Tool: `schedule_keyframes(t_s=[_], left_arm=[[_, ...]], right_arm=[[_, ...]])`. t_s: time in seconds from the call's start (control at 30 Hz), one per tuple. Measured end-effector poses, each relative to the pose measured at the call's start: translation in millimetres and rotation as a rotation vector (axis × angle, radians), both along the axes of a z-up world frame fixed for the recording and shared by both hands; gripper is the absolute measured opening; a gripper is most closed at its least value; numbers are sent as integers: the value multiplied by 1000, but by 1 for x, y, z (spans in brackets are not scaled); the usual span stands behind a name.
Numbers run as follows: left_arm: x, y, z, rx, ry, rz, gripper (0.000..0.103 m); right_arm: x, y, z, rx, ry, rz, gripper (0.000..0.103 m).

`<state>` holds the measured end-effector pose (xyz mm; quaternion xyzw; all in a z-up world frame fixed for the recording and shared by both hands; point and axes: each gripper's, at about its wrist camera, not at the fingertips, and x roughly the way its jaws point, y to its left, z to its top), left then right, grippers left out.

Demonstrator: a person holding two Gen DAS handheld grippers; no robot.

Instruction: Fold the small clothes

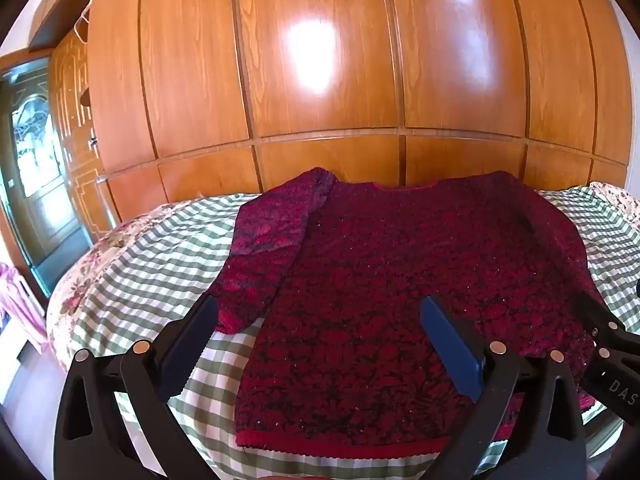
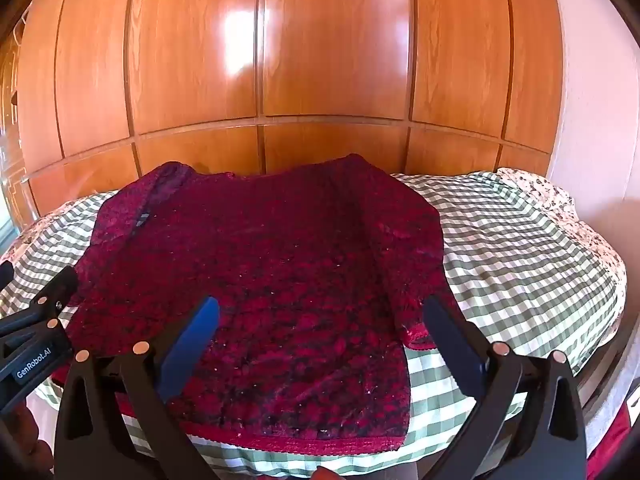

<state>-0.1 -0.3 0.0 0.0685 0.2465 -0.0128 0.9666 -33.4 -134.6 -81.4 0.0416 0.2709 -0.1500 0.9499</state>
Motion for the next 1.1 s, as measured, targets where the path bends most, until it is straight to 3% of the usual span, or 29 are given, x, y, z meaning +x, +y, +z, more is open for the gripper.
schedule_keyframes(t_s=[0.27,0.4,1.1], left_arm=[[-1,-14,6,-4,4,9,100],[1,5,3,-37,16,-1,100],[3,6,0,-42,34,-1,100]], right_arm=[[2,1,-5,-5,-12,-18,101],[1,-6,-1,13,10,0,101],[3,-7,-5,14,25,-5,101]])
